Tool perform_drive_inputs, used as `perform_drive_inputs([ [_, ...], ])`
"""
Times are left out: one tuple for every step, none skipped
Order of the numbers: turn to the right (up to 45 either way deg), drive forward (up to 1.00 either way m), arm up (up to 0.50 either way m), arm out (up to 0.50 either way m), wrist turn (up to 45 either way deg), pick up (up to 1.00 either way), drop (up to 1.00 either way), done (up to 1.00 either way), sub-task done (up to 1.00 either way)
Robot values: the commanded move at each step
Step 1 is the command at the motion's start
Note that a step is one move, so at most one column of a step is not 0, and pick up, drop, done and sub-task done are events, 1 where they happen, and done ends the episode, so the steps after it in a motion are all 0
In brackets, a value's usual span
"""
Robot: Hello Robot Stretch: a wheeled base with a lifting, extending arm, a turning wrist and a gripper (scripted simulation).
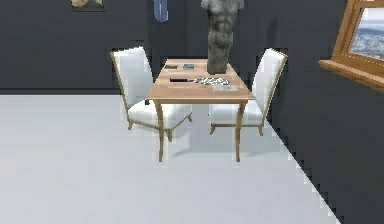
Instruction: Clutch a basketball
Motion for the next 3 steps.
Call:
perform_drive_inputs([
  [0.0,0.0,0.5,0.0,0.0,0.0,0.0,0.0,0.0],
  [0.0,0.0,0.38,0.0,0.0,0.0,0.0,0.0,0.0],
  [0.0,0.0,0.0,0.48,0.0,0.0,0.0,0.0,0.0],
])
